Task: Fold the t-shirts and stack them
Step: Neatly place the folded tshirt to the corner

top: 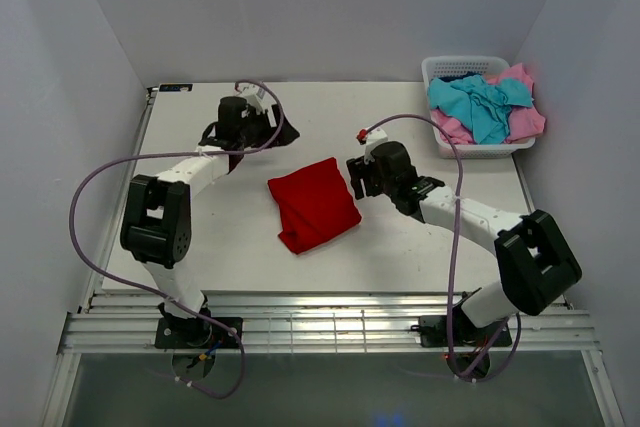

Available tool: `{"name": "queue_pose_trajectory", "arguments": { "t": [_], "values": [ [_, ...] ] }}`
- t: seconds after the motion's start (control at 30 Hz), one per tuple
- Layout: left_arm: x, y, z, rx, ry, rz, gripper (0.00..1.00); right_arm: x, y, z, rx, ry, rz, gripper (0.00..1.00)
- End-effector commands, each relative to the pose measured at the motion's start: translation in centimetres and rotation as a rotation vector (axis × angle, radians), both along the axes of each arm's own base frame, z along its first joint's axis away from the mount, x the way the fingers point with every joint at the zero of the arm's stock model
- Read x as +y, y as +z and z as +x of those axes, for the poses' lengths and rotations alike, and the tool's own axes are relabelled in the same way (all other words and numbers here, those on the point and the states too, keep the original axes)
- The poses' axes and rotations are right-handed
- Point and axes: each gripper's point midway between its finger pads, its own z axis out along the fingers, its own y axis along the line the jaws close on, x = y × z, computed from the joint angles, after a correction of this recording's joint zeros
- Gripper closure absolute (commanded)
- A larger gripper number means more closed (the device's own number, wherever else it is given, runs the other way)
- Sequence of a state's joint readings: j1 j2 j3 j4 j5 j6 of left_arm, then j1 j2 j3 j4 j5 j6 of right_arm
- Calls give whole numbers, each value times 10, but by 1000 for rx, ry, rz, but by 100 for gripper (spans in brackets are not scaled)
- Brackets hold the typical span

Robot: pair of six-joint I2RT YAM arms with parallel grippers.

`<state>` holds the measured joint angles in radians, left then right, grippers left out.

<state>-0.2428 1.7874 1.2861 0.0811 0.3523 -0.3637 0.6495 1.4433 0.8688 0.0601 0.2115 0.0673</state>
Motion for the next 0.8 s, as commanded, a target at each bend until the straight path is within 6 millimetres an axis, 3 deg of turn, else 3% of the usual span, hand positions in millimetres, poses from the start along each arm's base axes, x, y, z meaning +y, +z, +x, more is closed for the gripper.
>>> {"name": "queue_pose_trajectory", "arguments": {
  "t": [0.0,0.1,0.13,0.17,0.23,0.27,0.3,0.37,0.4,0.5,0.6,0.67,0.77],
  "values": [
    [-4,27,-37,6,-14,-102,12,27,20,18,-35,108,87,27],
    [4,7,-60,72,50,-77,13,29,2,26,14,125,93,27],
    [15,20,-63,31,118,-55,13,34,-5,25,36,151,101,27],
    [14,11,-76,51,132,-23,13,36,-8,25,38,162,108,27],
    [23,14,-86,48,191,16,13,38,-19,26,62,162,106,27],
    [25,26,-94,28,207,7,13,38,-22,27,65,163,111,27],
    [23,17,-107,62,207,25,13,40,-25,27,74,168,116,27],
    [23,23,-124,68,226,4,13,43,-37,27,103,173,118,27],
    [24,8,-135,110,223,16,13,45,-38,27,105,178,121,27],
    [16,-8,-159,178,204,-4,13,47,-48,27,129,176,120,27],
    [8,-46,-187,275,177,17,12,45,-54,27,142,167,115,28],
    [3,-63,-199,316,164,38,2,44,-55,27,143,160,114,28],
    [-2,-94,-218,406,147,55,2,41,-53,26,136,148,110,28]
  ]
}}
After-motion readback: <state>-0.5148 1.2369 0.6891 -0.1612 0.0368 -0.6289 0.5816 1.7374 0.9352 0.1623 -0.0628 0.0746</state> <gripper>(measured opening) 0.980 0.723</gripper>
